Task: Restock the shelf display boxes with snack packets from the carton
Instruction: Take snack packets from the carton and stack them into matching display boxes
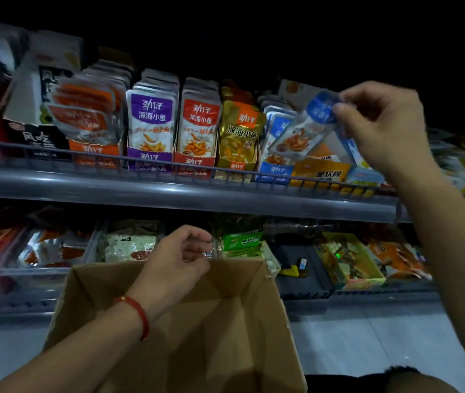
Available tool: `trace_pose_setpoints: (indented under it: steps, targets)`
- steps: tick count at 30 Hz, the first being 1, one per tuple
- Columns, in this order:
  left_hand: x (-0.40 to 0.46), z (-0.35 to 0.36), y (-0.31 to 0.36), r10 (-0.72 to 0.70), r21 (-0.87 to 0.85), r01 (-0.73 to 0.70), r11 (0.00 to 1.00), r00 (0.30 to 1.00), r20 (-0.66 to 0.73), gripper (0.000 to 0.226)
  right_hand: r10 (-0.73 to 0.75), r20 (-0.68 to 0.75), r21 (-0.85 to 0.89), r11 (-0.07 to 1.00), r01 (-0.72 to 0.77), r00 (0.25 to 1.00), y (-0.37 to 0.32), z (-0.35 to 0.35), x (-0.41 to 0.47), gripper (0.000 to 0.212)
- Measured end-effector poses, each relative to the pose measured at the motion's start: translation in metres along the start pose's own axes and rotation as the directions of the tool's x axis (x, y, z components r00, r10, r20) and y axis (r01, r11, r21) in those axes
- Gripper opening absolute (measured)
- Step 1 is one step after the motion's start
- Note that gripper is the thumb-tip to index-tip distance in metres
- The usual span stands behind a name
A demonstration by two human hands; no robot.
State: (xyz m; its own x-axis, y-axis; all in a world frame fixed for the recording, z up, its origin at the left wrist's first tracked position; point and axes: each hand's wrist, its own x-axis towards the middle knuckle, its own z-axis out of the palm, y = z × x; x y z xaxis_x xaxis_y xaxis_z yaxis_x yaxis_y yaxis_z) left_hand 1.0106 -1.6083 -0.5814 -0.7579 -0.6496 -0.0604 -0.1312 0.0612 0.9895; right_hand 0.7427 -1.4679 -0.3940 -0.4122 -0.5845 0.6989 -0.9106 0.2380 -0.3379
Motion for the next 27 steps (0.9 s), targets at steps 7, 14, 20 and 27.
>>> trace_pose_setpoints:
  steps: [7, 14, 20, 27]
  targets:
    - [0.003, -0.006, -0.003, 0.007, 0.019, -0.007, 1.000, 1.000, -0.027, 0.037, -0.085, 0.022, -0.175, 0.981, 0.088, 0.996, 0.004, 0.018, 0.030, 0.023]
    - [0.006, -0.010, -0.008, 0.006, 0.014, -0.005, 1.000, 1.000, -0.030, 0.039, 0.011, 0.128, -0.206, 0.979, 0.015, 0.992, 0.006, 0.043, 0.028, 0.025]
    - [0.007, -0.008, -0.006, 0.007, 0.017, -0.006, 1.000, 1.000, -0.025, 0.039, 0.014, 0.217, -0.369, 0.927, 0.068, 0.976, 0.014, 0.057, 0.033, 0.027]
    - [0.009, -0.009, -0.009, 0.004, 0.026, -0.003, 1.000, 1.000, -0.022, 0.039, -0.064, 0.068, -0.371, 0.925, 0.085, 0.996, 0.019, 0.068, 0.030, 0.019]
